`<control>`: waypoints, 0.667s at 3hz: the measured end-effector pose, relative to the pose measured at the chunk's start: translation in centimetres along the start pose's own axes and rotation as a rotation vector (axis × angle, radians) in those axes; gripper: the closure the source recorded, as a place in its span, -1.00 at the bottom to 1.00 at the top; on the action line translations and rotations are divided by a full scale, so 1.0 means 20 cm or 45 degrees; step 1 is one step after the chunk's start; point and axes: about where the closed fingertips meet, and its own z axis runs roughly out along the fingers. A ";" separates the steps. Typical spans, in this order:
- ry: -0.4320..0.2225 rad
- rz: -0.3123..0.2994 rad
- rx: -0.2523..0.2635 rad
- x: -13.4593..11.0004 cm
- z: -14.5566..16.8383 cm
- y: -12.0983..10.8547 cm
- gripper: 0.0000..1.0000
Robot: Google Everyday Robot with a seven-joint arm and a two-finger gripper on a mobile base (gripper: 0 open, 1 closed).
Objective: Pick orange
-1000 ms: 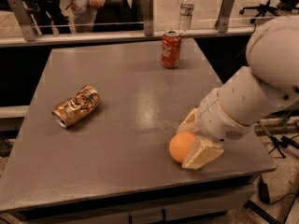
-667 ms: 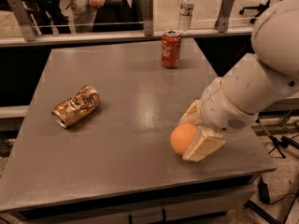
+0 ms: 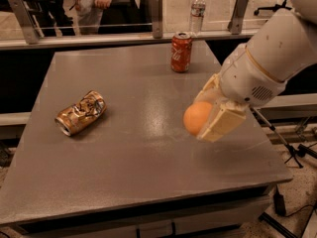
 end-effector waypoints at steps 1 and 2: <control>-0.048 -0.031 0.015 -0.10 -0.12 -0.08 1.00; -0.048 -0.031 0.015 -0.10 -0.12 -0.08 1.00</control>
Offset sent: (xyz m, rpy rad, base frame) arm 0.0183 0.0068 0.0434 0.0492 -0.0224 0.0343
